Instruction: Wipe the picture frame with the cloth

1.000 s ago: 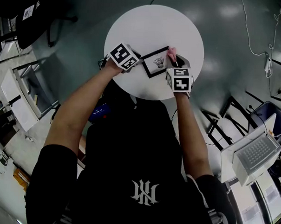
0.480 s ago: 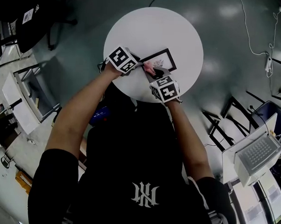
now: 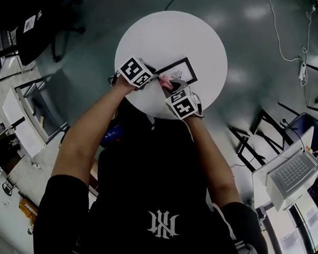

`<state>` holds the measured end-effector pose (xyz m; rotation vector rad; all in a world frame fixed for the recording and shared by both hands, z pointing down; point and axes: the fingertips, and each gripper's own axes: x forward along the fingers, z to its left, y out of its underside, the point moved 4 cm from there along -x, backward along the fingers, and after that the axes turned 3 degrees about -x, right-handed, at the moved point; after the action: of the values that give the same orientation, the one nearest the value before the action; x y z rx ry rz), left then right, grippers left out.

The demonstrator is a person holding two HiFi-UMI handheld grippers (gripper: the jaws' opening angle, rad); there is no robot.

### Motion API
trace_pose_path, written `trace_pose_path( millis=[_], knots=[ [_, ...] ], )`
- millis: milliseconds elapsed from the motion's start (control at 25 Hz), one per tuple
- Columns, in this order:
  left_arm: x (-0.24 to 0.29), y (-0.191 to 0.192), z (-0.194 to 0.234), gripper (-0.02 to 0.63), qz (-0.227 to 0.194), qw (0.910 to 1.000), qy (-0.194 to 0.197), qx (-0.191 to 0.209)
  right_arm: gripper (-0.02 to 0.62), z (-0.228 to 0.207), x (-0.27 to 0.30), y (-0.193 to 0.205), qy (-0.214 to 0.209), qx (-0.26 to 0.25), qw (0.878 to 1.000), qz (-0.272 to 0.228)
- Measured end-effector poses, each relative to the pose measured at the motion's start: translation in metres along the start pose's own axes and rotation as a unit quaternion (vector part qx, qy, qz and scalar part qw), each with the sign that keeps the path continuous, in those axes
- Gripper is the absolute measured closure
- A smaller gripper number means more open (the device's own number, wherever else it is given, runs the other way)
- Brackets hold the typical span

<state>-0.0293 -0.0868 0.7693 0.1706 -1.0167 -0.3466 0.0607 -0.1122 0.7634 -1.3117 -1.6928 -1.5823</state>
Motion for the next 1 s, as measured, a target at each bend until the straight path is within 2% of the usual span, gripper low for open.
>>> trace_pose_path(
  millis=[520, 720, 1000],
  knots=[
    [0.000, -0.002, 0.000, 0.523, 0.004, 0.9999, -0.007, 0.006, 0.514, -0.040, -0.014, 0.009, 0.062, 0.001, 0.998, 0.012],
    [0.000, -0.001, -0.001, 0.523, 0.005, 0.9999, -0.009, 0.005, 0.514, -0.058, -0.022, 0.012, 0.098, -0.015, 0.995, 0.025],
    [0.001, -0.001, 0.000, 0.523, 0.003, 0.9999, -0.017, -0.003, 0.514, -0.072, -0.025, 0.014, 0.126, -0.029, 0.991, 0.040]
  ],
)
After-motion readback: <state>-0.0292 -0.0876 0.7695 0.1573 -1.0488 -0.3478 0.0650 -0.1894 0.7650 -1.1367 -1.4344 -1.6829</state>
